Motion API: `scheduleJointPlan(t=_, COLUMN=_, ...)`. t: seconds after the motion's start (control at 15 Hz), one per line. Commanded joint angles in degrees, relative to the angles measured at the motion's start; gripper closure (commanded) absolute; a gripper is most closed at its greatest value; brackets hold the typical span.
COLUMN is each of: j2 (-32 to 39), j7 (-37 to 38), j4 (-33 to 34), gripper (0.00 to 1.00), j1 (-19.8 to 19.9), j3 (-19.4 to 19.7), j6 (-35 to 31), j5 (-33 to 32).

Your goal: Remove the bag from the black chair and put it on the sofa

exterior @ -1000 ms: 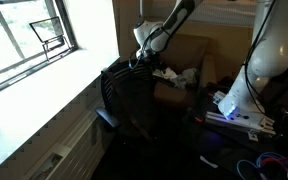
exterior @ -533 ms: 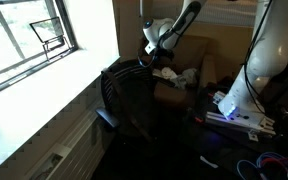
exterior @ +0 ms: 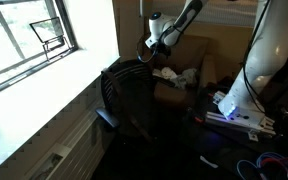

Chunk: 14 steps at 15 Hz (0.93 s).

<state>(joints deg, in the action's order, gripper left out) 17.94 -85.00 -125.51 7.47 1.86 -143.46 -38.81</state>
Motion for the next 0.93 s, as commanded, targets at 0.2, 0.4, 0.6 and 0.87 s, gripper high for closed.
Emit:
scheduleJointPlan(t=0.2, j2=-2.11, j7=-8.81, j4=-1.27, gripper=0.0, j1=-1.22, j3=-1.3, j6=0.94, j5=9.37)
scheduleJointPlan(t=0.4, j2=1.61, j7=-5.36, j4=3.52, gripper=0.0, j1=-2.54, j3=-0.79, j6=4.59, j5=8.81)
scheduleJointPlan(t=0.6, j2=8.86, j7=-12.98, j4=11.5, gripper=0.0, j1=-3.12, j3=-6.44, j6=6.02, j5=18.21)
scheduleJointPlan(t=0.87, j2=18.84, j7=-22.43, j4=25.02, gripper=0.0, j1=-3.73, j3=-13.96, j6=12.68, j5=30.98)
